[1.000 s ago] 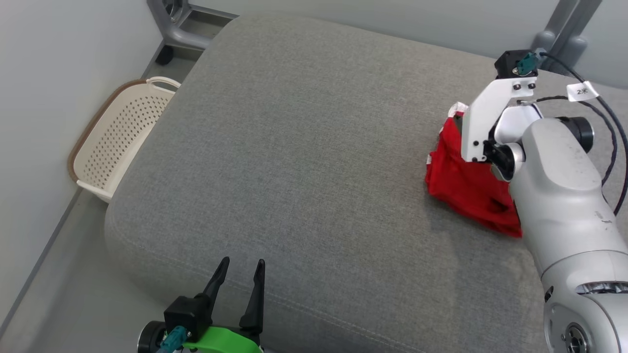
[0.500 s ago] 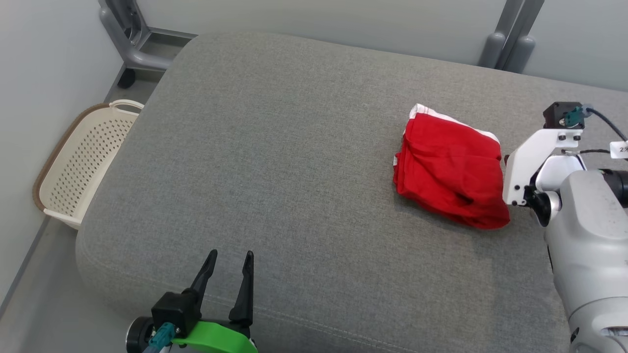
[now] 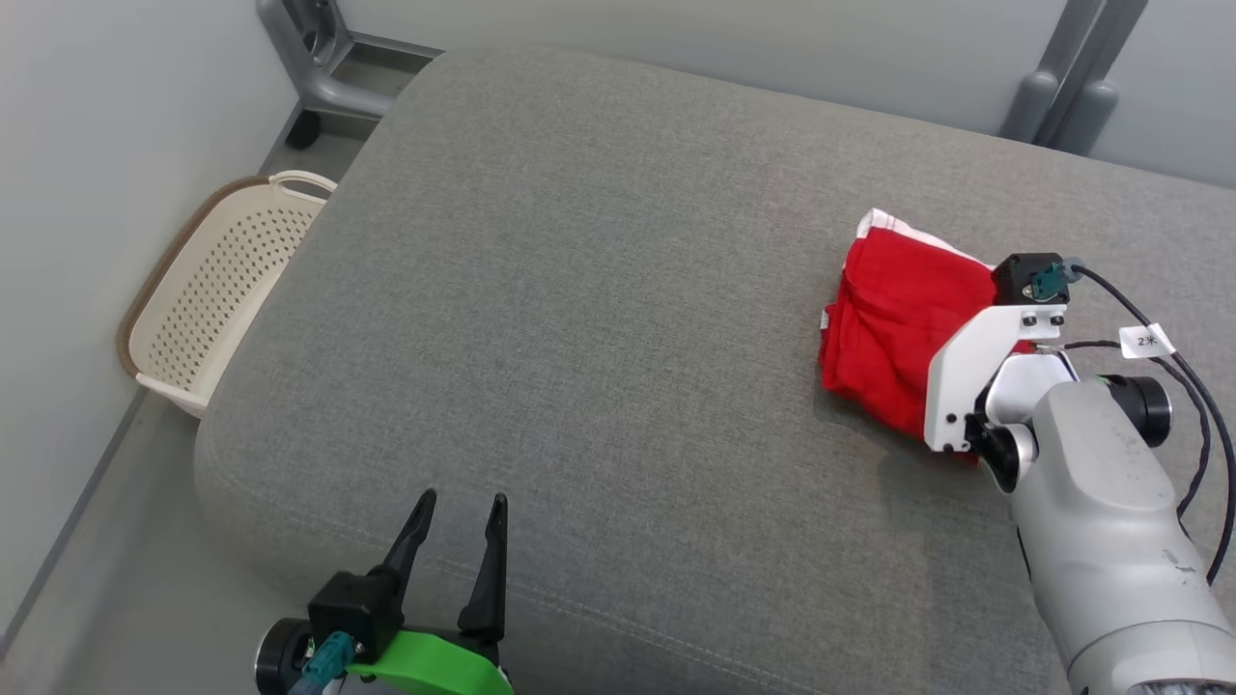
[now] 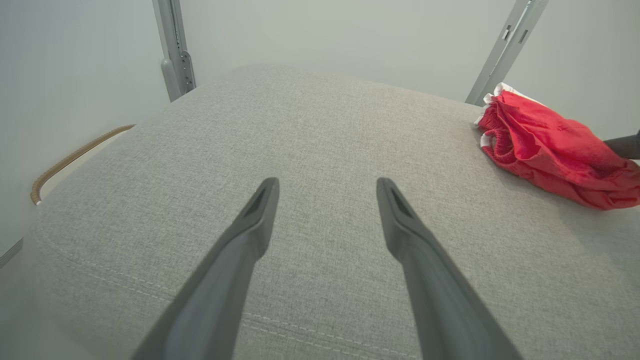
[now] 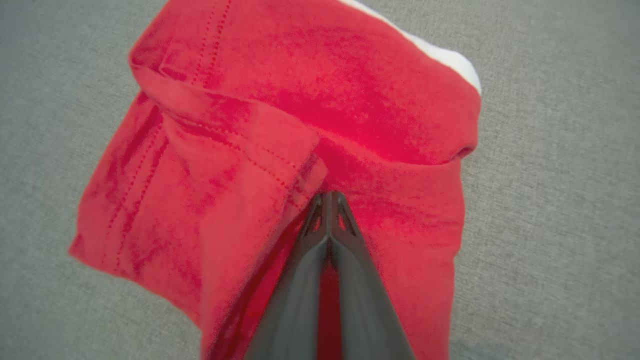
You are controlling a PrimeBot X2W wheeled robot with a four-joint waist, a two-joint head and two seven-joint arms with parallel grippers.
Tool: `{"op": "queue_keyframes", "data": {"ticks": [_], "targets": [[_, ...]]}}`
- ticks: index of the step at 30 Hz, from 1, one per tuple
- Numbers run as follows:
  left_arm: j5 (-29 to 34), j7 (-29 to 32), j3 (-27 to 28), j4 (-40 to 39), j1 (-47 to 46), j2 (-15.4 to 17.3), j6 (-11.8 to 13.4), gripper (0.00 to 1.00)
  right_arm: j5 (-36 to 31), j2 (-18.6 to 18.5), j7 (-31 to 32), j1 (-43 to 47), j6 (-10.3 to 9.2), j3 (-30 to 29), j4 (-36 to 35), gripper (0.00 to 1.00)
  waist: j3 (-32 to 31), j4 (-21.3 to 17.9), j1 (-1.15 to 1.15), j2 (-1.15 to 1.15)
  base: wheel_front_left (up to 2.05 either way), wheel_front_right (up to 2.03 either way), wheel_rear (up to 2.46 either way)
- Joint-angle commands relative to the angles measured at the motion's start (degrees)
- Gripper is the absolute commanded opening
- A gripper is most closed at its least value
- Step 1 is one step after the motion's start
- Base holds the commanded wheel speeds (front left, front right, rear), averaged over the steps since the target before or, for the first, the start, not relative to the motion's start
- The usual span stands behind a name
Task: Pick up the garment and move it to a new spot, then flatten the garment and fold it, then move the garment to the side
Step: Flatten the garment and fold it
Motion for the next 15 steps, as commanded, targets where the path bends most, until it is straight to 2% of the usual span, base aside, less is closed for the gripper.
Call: {"op": "queue_keyframes", "data": {"ticks": [1, 6, 12, 15], "targets": [[0.21, -0.07, 0.00, 0.10, -0.36, 0.20, -0.11, 1.00, 0.27, 0.19, -0.27, 0.78, -0.05, 0.20, 0.29, 0.00, -0.13, 1.35, 0.00, 0.00, 0.00, 0.00, 0.00], [-0.11, -0.07, 0.00, 0.38, 0.49, 0.16, 0.15, 1.00, 2.33, 0.65, -0.53, 0.32, -0.05, 2.72, 1.59, 0.00, -0.70, 3.39, 0.00, 0.00, 0.00, 0.00, 0.00], [-0.27, -0.07, -0.06, 0.75, 1.40, 0.55, 0.05, 1.00, 10.00, 0.68, -1.42, 0.91, -0.04, 11.40, 4.38, 0.00, -2.34, 6.04, 0.00, 0.00, 0.00, 0.00, 0.00], [-0.32, -0.07, -0.31, 0.75, 1.95, 0.56, 0.07, 1.00, 12.07, 0.67, -1.48, 1.02, -0.04, 13.95, 5.26, 0.00, -2.65, 6.78, 0.00, 0.00, 0.00, 0.00, 0.00]]}}
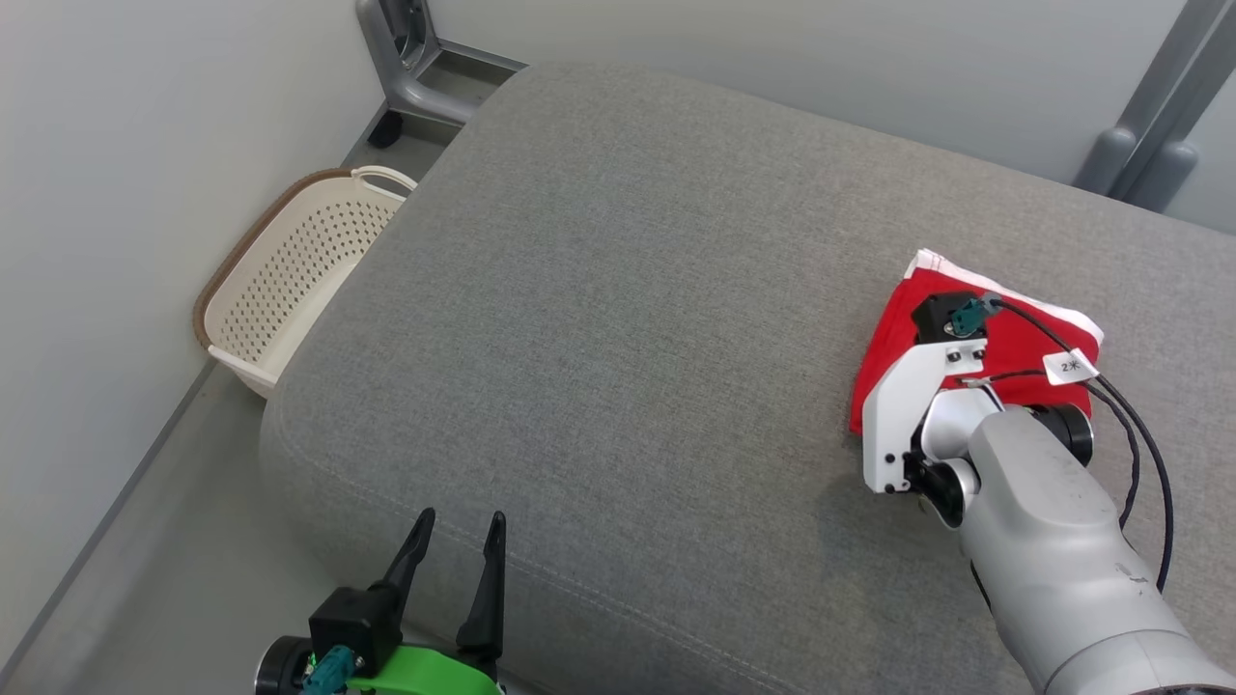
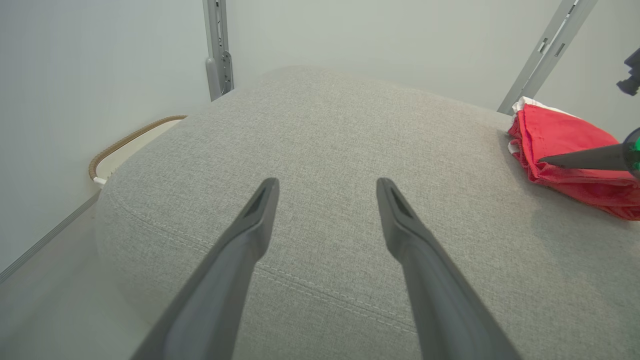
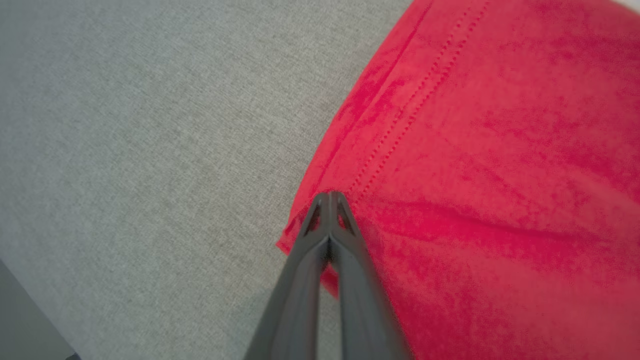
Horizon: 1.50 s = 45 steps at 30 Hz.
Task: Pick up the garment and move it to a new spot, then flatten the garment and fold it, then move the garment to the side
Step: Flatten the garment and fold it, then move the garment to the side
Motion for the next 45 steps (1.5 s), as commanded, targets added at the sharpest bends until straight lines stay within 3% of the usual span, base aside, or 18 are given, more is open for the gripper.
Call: {"op": "queue_keyframes", "data": {"ticks": [1, 9, 11, 12, 21, 30, 37, 45], "targets": [[-0.10, -0.07, -0.17, -0.15, 1.05, 0.24, 0.10, 1.00, 1.52, -0.18, -0.26, 0.66, -0.03, 1.55, 0.70, 0.00, -0.63, 1.05, 0.00, 0.00, 0.00, 0.00, 0.00], [-0.52, -0.07, 0.26, -0.56, 1.81, 0.36, 0.69, 1.00, 5.21, -0.23, -1.35, -1.72, -0.03, 5.17, 0.78, 0.00, -1.06, 0.74, 0.00, 0.00, 0.00, 0.00, 0.00], [-0.61, -0.07, 0.61, -0.72, 2.02, 0.51, 0.95, 1.00, 5.33, -0.20, -1.62, -2.60, -0.03, 5.29, 0.60, 0.50, -1.56, 0.04, 0.00, 0.00, 0.00, 0.00, 0.00], [-0.61, -0.07, 0.74, -0.78, 2.14, 0.61, 1.02, 1.00, 5.13, -0.23, -1.67, -3.16, -0.03, 4.95, 0.61, 1.00, -1.83, -0.36, 0.00, 0.00, 0.00, 0.00, 0.00], [-0.67, -0.07, 0.84, -1.58, 2.71, 1.21, 1.24, 1.00, -0.29, -2.14, 0.10, -7.01, -0.03, -3.52, -0.01, 1.00, -3.44, -5.32, 0.00, 0.00, 0.00, 0.00, 0.00], [-1.07, -0.07, 0.44, -2.17, 1.38, 0.89, 1.48, 1.00, -7.71, -4.63, 3.69, -4.74, -0.03, -16.66, -3.34, 1.00, -0.95, -8.63, 0.00, 0.00, 0.00, 0.00, 0.00], [-1.21, -0.07, 0.14, -2.22, 0.00, 0.50, 1.09, 1.00, -13.13, -2.17, 5.83, -2.37, -0.03, -25.64, -7.20, 1.00, 1.95, -9.22, 0.00, 0.00, 0.00, 0.00, 0.00], [-1.05, -0.07, -0.20, -1.50, -1.45, 0.13, 0.61, 1.00, -14.50, -0.24, 7.63, -0.97, -0.02, -29.70, -8.41, 1.00, 3.51, -8.65, 0.00, 0.00, 0.00, 0.00, 0.00]]}}
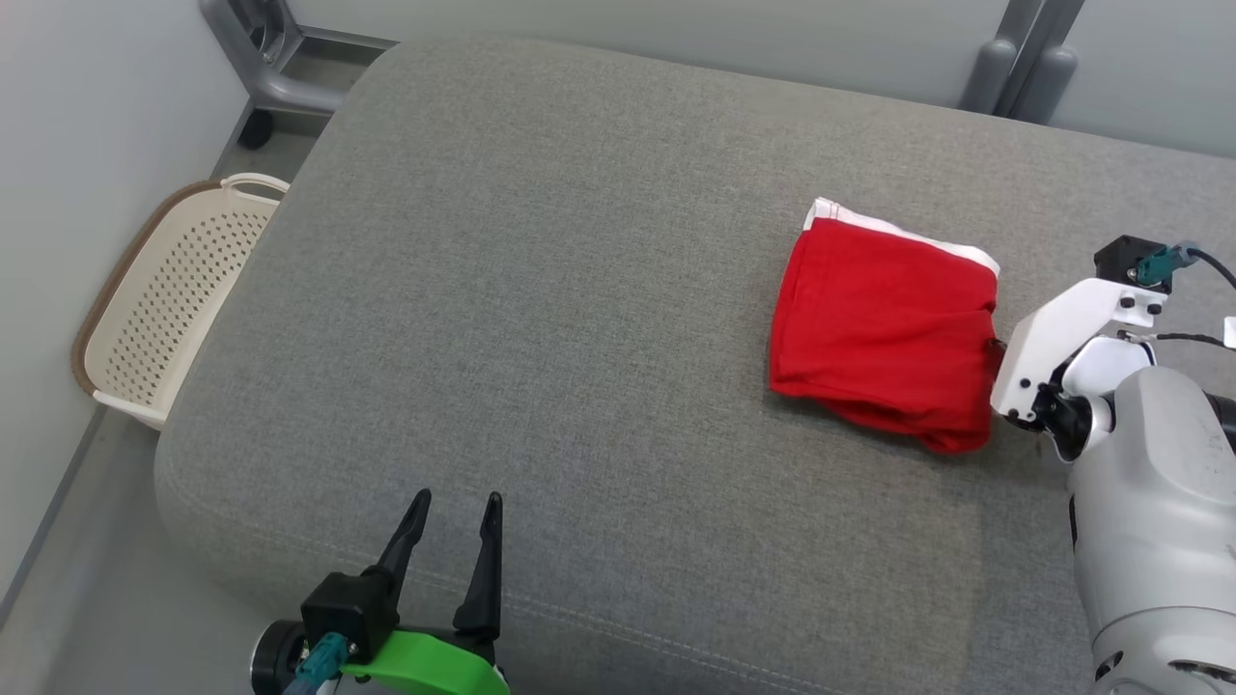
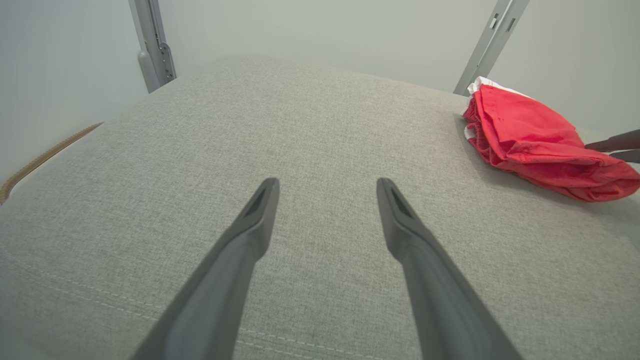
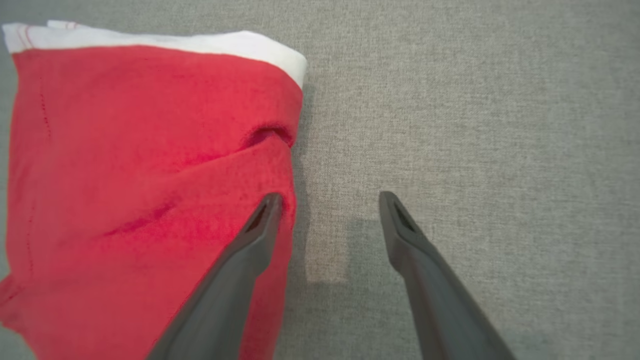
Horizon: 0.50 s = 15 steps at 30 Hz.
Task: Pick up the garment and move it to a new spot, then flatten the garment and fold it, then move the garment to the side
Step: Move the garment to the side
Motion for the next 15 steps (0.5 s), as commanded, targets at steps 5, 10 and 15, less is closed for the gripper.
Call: {"op": "queue_keyframes", "data": {"ticks": [5, 10, 15], "targets": [[0.05, -0.07, 0.03, 0.50, -1.16, -0.22, -0.53, 1.00, 4.59, -0.08, -1.44, 0.76, -0.03, 1.06, 4.00, 1.00, 0.45, 0.83, 0.00, 0.00, 0.00, 0.00, 0.00], [0.20, -0.07, 0.11, 0.60, -1.24, -0.27, -0.61, 1.00, 6.49, 0.03, -3.11, -0.08, -0.02, 2.18, 7.08, 1.00, 0.53, 1.10, 0.00, 0.00, 0.00, 0.00, 0.00], [0.38, -0.07, -0.12, 0.72, -1.27, -0.37, -0.99, 1.00, 5.72, 0.09, -4.26, -0.32, -0.02, 0.84, 9.76, 1.00, 0.76, 1.73, 0.00, 0.00, 0.00, 0.00, 0.00]]}}
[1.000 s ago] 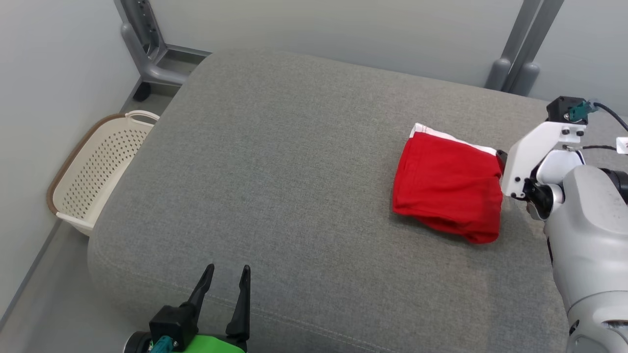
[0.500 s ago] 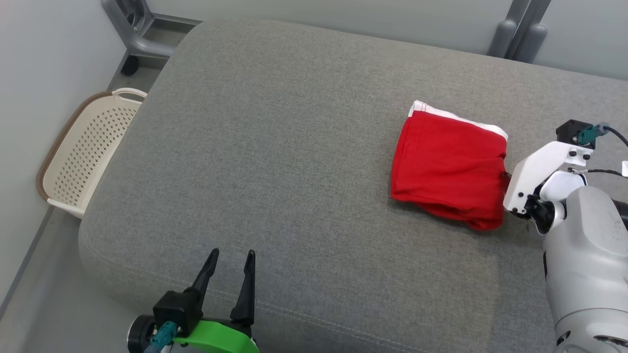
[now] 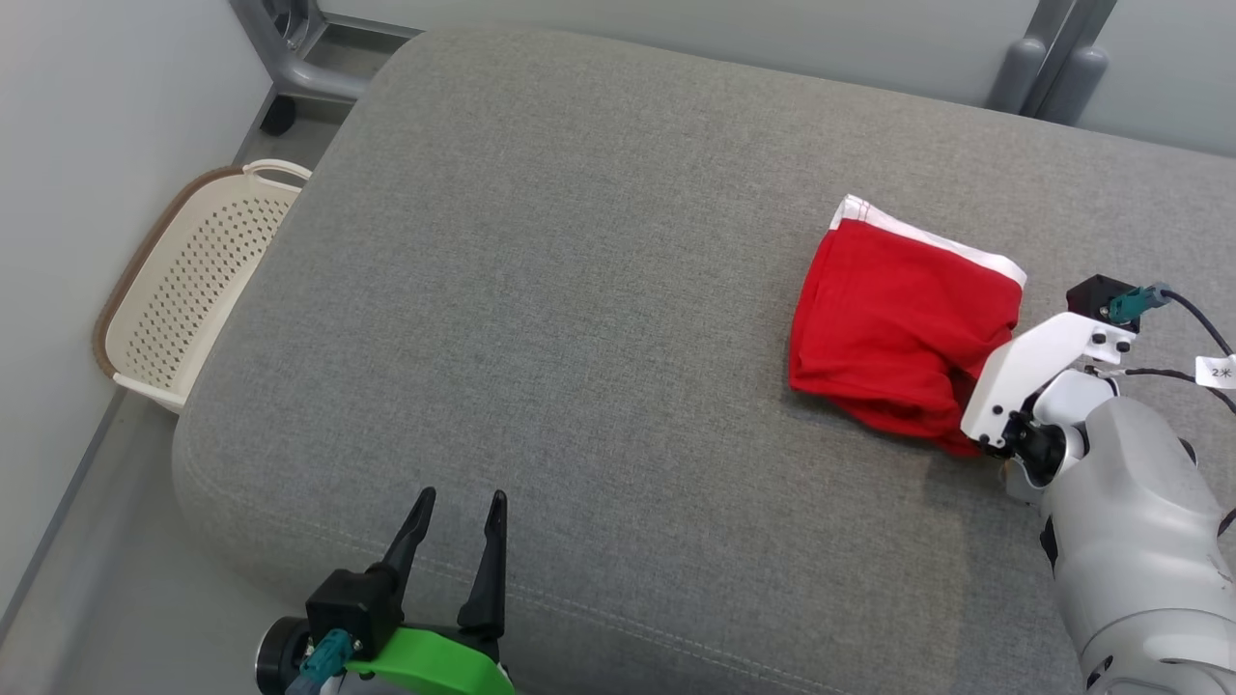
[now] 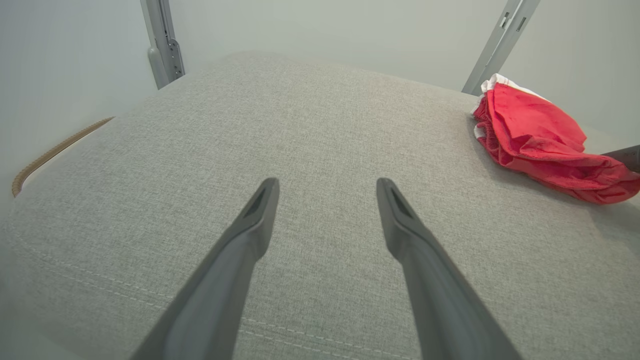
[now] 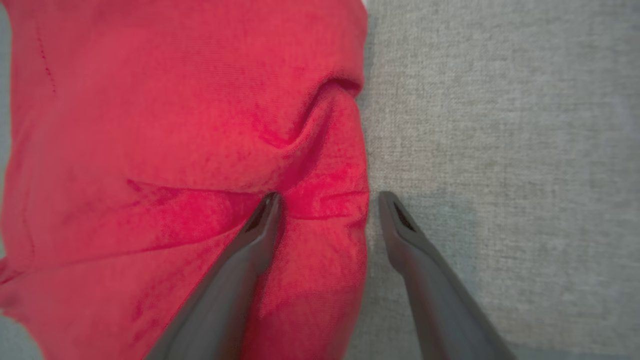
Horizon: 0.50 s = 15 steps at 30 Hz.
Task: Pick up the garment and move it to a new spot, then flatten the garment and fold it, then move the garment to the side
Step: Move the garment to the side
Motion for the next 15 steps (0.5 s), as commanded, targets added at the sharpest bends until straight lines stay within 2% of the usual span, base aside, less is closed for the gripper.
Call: {"op": "queue_keyframes", "data": {"ticks": [1, 2, 3, 4, 5, 6, 15], "targets": [[0.27, -0.07, -0.05, 0.08, -0.71, -0.04, -0.48, 1.00, -0.73, 0.12, -0.03, 0.25, -0.01, -0.43, 0.97, 1.00, 0.24, 0.22, 0.00, 0.00, 0.00, 0.00, 0.00], [0.29, -0.07, -0.04, 0.10, -0.69, -0.06, -0.40, 1.00, -1.02, 0.13, -0.15, 0.23, -0.01, -1.08, 1.35, 1.00, 0.37, 0.33, 0.00, 0.00, 0.00, 0.00, 0.00], [0.29, -0.07, -0.04, 0.12, -0.68, -0.07, -0.34, 1.00, -1.40, 0.13, -0.28, 0.17, -0.01, -1.75, 1.79, 0.67, 0.53, 0.43, 0.00, 0.00, 0.00, 0.00, 0.00], [0.26, -0.07, -0.05, 0.13, -0.67, -0.09, -0.37, 1.00, -1.85, 0.15, -0.34, 0.21, -0.01, -2.28, 2.19, 0.42, 0.64, 0.52, 0.00, 0.00, 0.00, 0.00, 0.00], [0.24, -0.07, -0.06, 0.15, -0.69, -0.10, -0.37, 1.00, -2.16, 0.15, -0.51, 0.22, -0.02, -2.77, 2.53, 0.18, 0.75, 0.61, 0.00, 0.00, 0.00, 0.00, 0.00], [0.23, -0.07, -0.03, 0.15, -0.72, -0.13, -0.36, 1.00, -2.70, 0.16, -0.60, 0.26, -0.02, -3.36, 2.85, 0.00, 0.85, 0.65, 0.00, 0.00, 0.00, 0.00, 0.00], [0.22, -0.07, 0.55, 0.13, -0.29, -0.23, -0.07, 1.00, -7.36, -0.17, -2.07, -0.48, -0.11, -5.64, 3.22, 0.00, -0.27, -1.27, 0.00, 0.00, 0.00, 0.00, 0.00]]}}
